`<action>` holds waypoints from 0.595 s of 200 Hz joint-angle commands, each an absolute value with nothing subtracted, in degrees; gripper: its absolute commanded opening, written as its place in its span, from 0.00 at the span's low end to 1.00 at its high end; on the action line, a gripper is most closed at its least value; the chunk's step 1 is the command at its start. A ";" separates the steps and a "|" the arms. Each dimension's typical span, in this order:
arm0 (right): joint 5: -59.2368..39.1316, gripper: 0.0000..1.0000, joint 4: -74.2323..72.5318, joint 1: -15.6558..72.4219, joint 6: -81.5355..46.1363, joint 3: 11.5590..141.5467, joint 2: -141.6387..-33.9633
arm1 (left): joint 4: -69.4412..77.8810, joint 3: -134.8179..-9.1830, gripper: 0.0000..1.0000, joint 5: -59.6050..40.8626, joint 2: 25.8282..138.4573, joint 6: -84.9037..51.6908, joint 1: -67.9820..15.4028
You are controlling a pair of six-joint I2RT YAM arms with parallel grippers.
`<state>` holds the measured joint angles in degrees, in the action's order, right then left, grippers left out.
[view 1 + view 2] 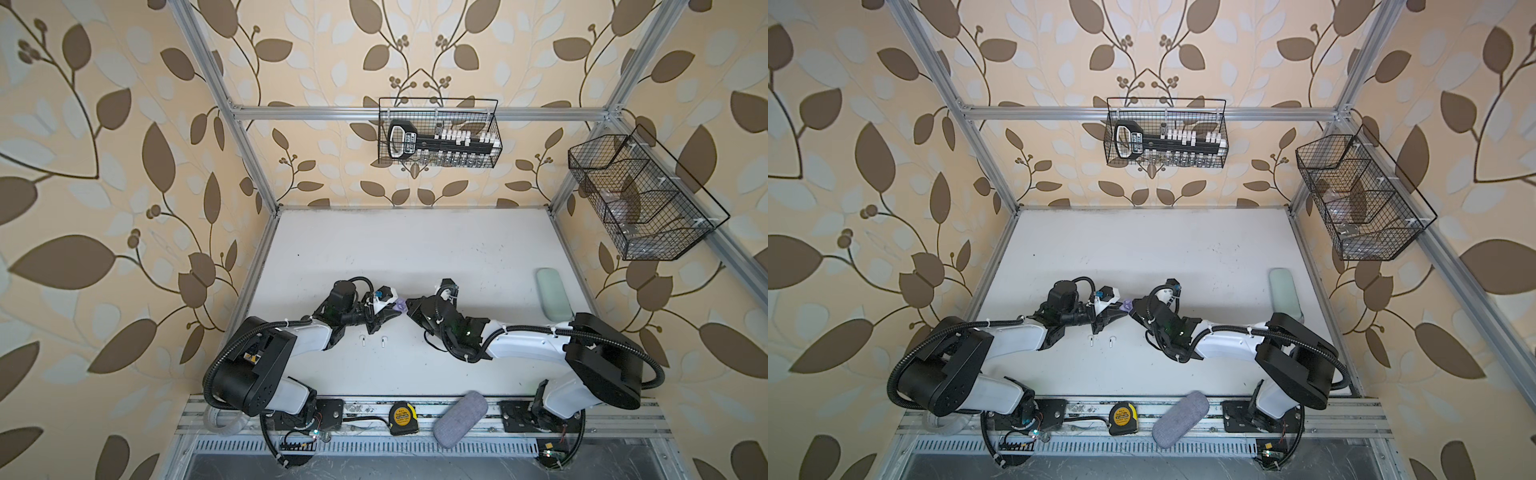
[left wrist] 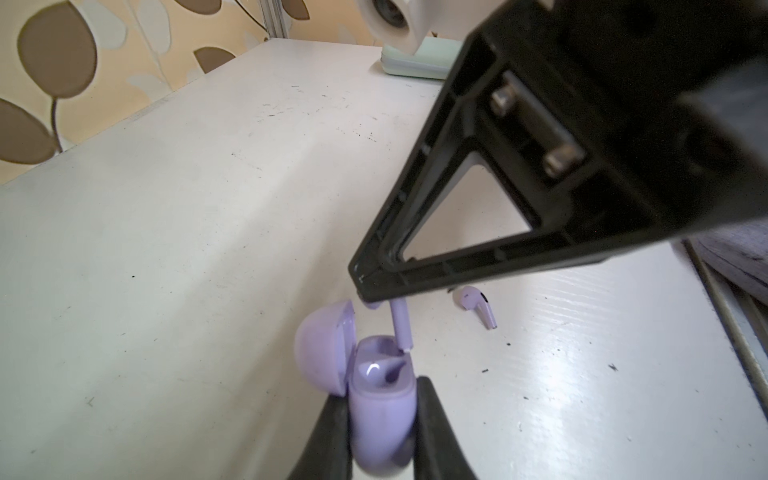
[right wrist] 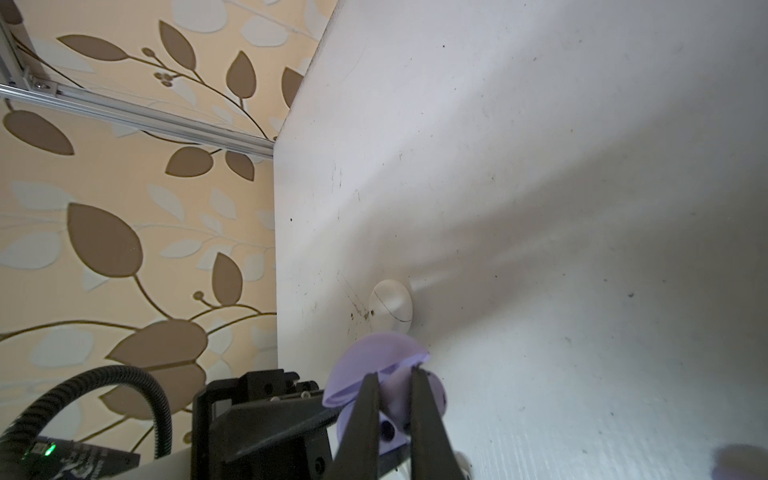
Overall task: Insert the wireless bluetooth earbuds into the charging case
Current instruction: 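Move the held lavender earbud over the case slot held by the left gripper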
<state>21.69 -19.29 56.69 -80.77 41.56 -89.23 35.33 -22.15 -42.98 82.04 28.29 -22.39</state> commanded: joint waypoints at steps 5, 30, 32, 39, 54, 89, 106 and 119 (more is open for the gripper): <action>21.66 0.10 -20.64 57.31 -82.36 41.76 -90.40 | 38.72 -21.75 0.00 -43.59 82.00 27.95 -21.80; 22.02 0.10 -20.65 57.30 -82.35 41.90 -90.52 | 38.77 -21.79 0.00 -43.59 82.00 27.86 -21.80; 21.98 0.10 -20.65 57.30 -82.31 41.92 -90.50 | 38.81 -21.79 0.00 -43.59 82.00 27.82 -21.80; 21.99 0.10 -20.65 57.28 -82.40 41.97 -90.74 | 38.85 -21.72 0.00 -43.59 82.00 27.78 -21.73; 21.80 0.10 -20.82 57.36 -82.55 42.09 -91.06 | 39.01 -21.68 0.00 -43.51 82.00 27.71 -21.71; 21.87 0.10 -19.85 57.79 -82.77 42.45 -91.48 | 39.52 -21.57 0.00 -43.51 82.00 27.38 -21.54; 21.87 0.10 -19.52 58.05 -82.87 42.63 -91.67 | 39.64 -21.52 0.00 -43.59 82.00 27.33 -21.50; 21.88 0.10 -19.42 58.19 -82.96 42.65 -91.67 | 39.73 -21.53 0.00 -43.59 82.00 27.33 -21.45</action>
